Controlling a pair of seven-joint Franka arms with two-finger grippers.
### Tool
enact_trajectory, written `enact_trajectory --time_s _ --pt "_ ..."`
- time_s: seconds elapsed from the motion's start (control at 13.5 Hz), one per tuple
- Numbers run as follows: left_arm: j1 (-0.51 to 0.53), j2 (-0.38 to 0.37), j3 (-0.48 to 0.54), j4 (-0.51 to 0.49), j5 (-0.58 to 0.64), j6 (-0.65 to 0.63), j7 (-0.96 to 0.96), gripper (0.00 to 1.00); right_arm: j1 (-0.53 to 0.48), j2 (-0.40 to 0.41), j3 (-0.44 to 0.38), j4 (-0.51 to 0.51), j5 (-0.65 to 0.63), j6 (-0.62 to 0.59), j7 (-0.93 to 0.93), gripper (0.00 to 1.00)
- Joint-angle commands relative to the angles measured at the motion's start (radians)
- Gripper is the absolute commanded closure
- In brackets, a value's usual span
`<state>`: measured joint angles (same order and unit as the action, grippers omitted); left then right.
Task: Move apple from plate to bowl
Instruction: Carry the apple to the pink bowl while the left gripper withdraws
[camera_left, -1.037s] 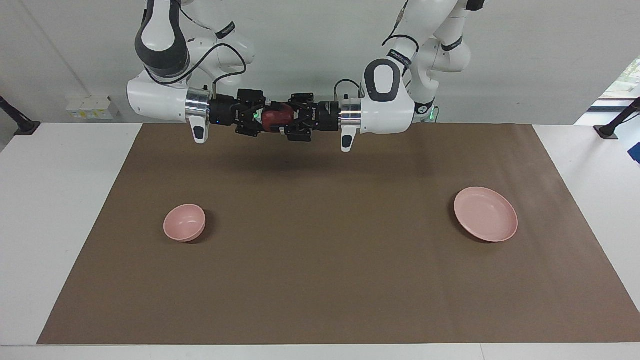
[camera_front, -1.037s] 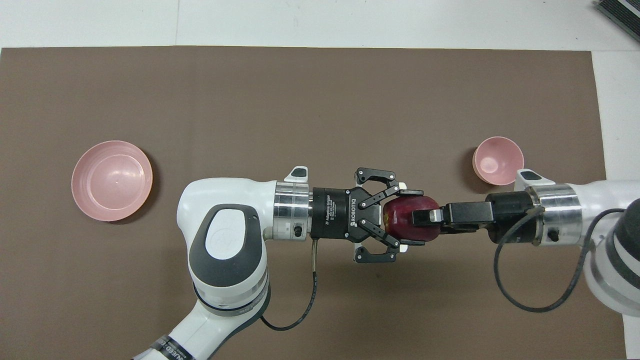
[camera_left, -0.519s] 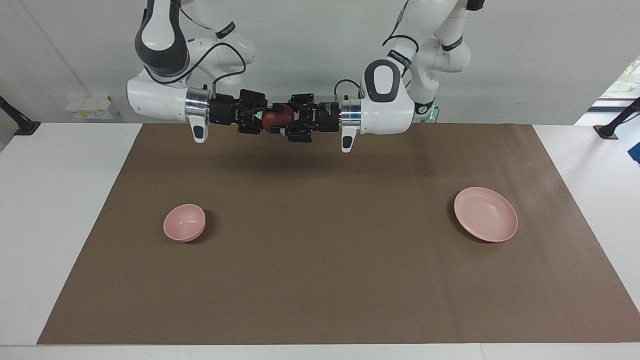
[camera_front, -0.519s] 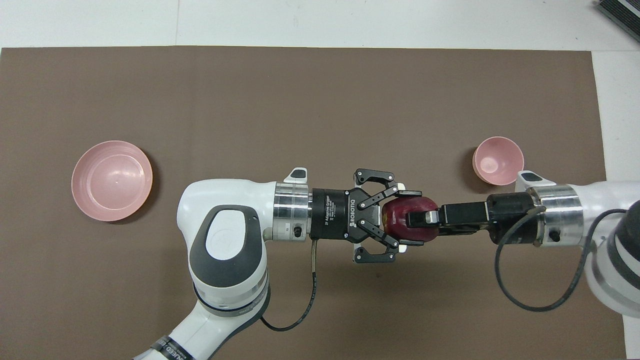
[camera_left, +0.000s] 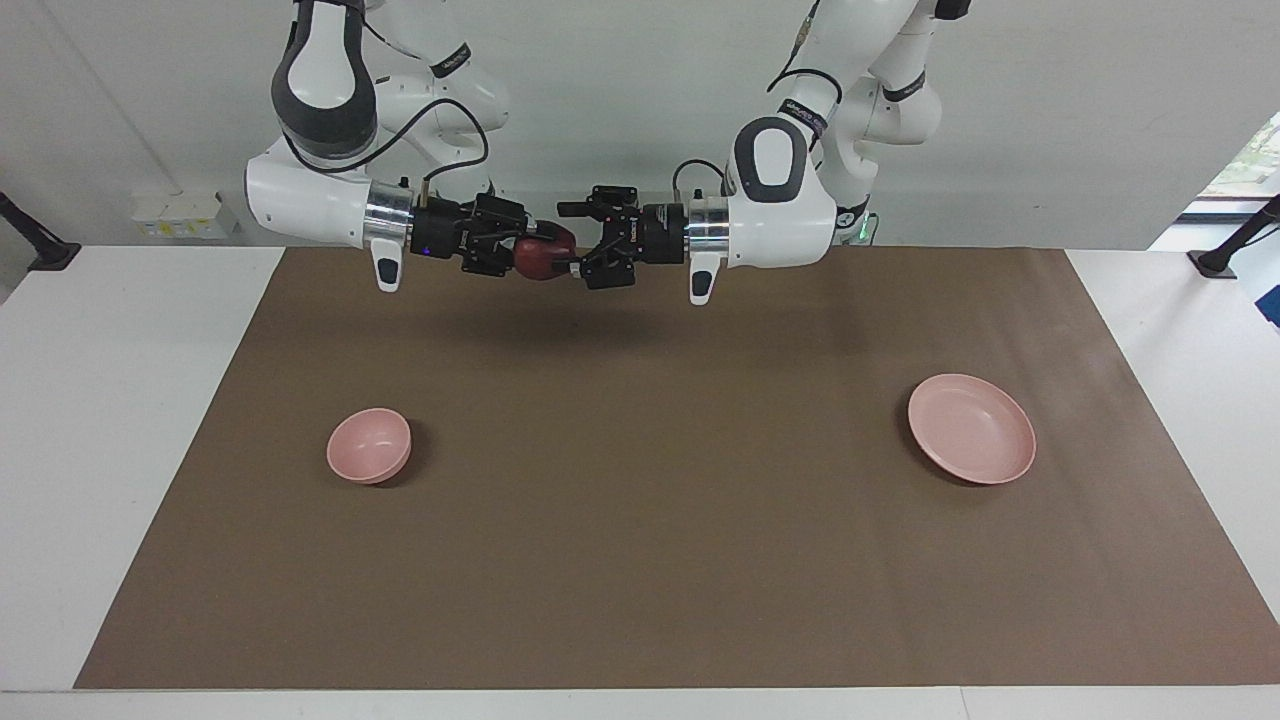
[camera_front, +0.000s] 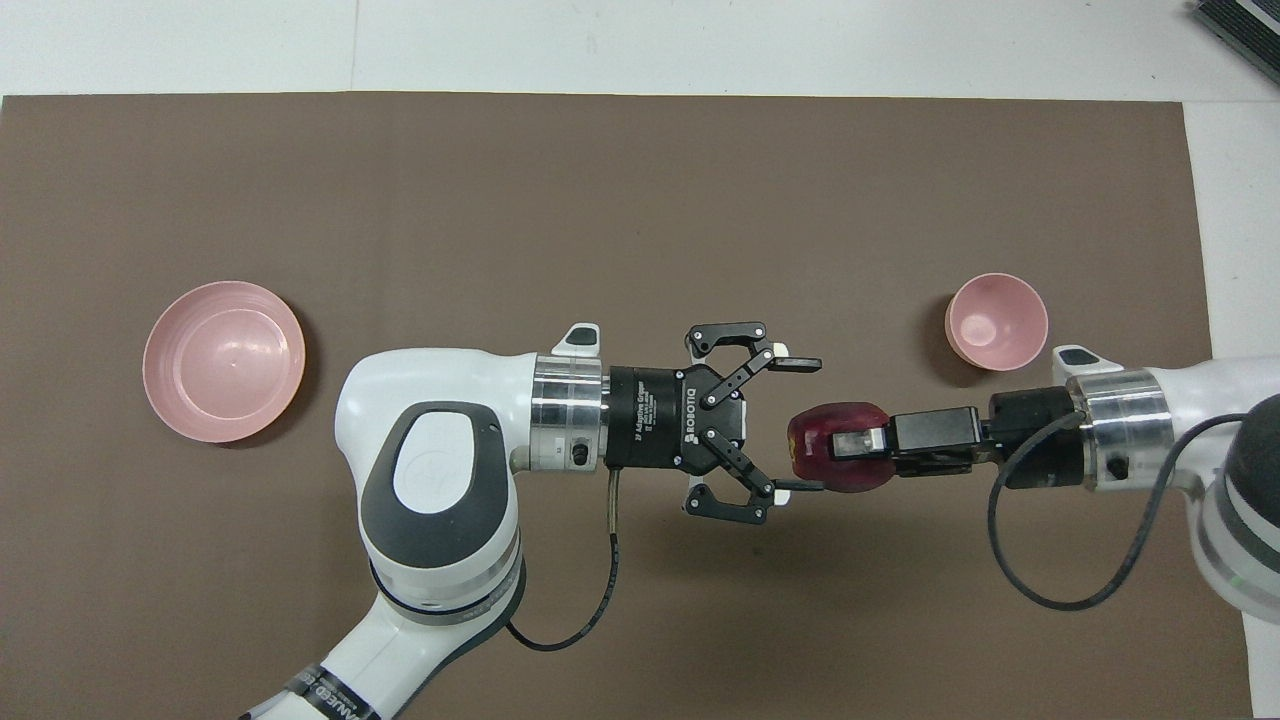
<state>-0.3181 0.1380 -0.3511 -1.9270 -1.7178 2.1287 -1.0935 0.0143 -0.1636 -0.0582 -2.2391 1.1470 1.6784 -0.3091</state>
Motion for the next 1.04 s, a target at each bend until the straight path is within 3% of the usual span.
enact_trajectory --time_s 0.0,0.3,0.52,0.67,0.96 --pt "0.068 -0.003 0.000 -0.007 0.149 -0.050 0.021 0.00 -0.048 0.050 0.006 0.078 -0.171 0.004 0.062 1.00" --pt "0.230 0.050 0.000 0.058 0.467 -0.191 0.078 0.00 -0.063 0.062 0.008 0.084 -0.412 0.108 0.120 1.00" --pt "0.324 0.078 -0.002 0.102 0.720 -0.288 0.244 0.00 -0.065 0.090 0.006 0.110 -0.518 0.180 0.113 1.00" --pt "0.336 0.095 0.001 0.129 0.838 -0.323 0.354 0.00 -0.054 0.102 0.009 0.116 -0.620 0.263 0.116 1.00" --pt "0.367 0.114 0.001 0.171 1.214 -0.331 0.623 0.00 -0.024 0.151 0.014 0.133 -0.824 0.411 0.185 1.00"
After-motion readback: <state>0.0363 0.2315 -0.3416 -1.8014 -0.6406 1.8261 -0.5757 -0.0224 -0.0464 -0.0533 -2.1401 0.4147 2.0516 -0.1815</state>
